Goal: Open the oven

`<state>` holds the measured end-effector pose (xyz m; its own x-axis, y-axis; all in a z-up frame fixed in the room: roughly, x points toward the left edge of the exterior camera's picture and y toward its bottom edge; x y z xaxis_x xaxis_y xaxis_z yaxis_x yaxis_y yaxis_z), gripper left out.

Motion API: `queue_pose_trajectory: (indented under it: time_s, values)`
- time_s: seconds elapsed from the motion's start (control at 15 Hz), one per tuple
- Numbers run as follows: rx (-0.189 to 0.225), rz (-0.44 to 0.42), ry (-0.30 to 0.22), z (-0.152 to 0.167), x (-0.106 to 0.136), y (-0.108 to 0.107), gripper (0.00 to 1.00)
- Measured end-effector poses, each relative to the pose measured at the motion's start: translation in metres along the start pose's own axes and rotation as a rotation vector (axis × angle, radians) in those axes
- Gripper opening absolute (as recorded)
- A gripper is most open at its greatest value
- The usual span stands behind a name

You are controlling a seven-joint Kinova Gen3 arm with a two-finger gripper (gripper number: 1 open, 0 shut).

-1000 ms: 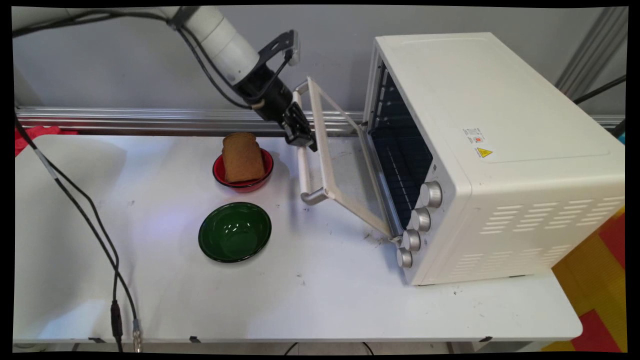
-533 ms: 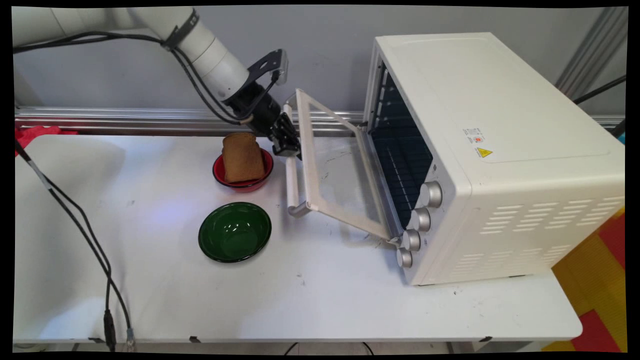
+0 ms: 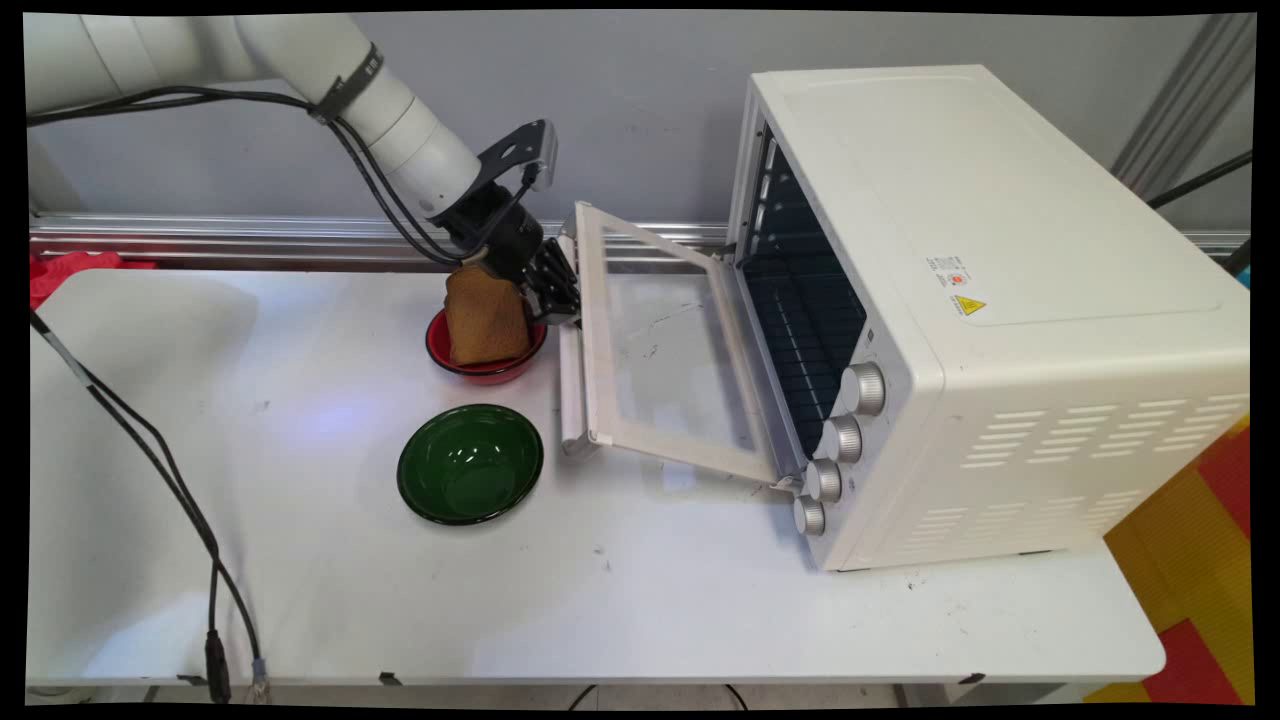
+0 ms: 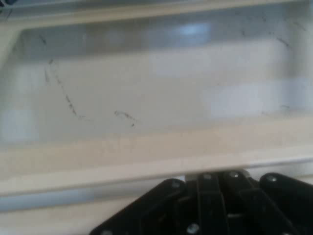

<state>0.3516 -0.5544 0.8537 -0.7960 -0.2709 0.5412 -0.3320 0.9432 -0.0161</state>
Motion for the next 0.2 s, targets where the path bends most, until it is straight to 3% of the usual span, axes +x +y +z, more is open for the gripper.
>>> queue_pose_trajectory:
  time_s: [0.2]
  values:
    - [0.000,-0.003,-0.002,-0.0030,-0.0058,-0.0009,0.00]
